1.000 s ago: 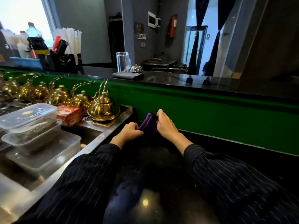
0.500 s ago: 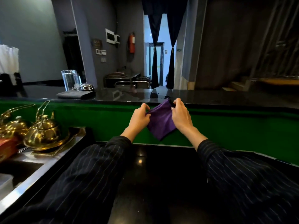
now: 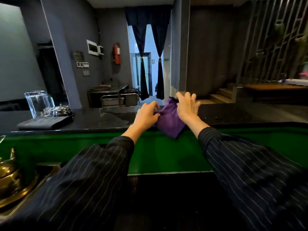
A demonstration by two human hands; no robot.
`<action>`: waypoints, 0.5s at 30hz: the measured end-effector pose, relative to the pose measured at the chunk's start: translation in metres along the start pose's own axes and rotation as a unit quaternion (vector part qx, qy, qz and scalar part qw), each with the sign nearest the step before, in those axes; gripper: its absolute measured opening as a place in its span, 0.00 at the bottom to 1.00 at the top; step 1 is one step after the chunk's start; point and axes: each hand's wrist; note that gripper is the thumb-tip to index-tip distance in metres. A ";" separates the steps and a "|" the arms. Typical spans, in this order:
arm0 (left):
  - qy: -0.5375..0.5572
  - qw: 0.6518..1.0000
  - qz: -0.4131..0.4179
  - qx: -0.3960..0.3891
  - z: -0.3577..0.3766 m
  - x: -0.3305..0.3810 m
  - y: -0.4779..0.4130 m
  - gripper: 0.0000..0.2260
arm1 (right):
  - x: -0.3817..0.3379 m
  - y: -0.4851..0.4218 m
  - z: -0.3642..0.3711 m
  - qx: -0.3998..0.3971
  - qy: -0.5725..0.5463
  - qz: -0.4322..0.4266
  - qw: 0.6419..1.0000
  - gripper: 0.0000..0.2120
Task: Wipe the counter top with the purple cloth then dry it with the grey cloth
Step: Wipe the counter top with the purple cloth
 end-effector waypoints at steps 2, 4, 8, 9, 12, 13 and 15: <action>-0.019 1.000 0.016 -0.001 0.003 -0.010 -0.009 0.11 | -0.005 -0.012 0.011 -0.006 0.039 0.012 0.999 0.14; -0.033 0.999 0.025 0.009 0.001 -0.024 -0.016 0.10 | -0.010 -0.020 0.024 -0.034 0.027 0.025 0.999 0.13; -0.084 0.996 0.011 0.013 -0.010 -0.057 -0.027 0.11 | -0.033 -0.028 0.040 -0.167 -0.053 0.104 0.979 0.22; -0.096 0.995 -0.001 0.008 -0.011 -0.063 -0.029 0.12 | -0.042 -0.028 0.042 -0.212 -0.066 0.116 0.968 0.29; -0.122 0.992 -0.026 -0.029 -0.010 -0.072 -0.029 0.14 | -0.055 -0.017 0.049 -0.310 -0.052 0.111 0.943 0.41; -0.133 0.990 -0.025 -0.046 -0.009 -0.072 -0.030 0.15 | -0.052 -0.012 0.050 -0.322 -0.032 0.100 0.941 0.40; -0.153 0.985 -0.022 -0.076 -0.006 -0.070 -0.031 0.17 | -0.039 -0.008 0.048 -0.343 -0.002 0.083 0.936 0.37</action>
Point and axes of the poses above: each hand's wrist, its own y-axis away from the middle knuckle, its own z-axis out of the palm, x = y × z, and after that the axes turned 12 degrees about -z, right-handed
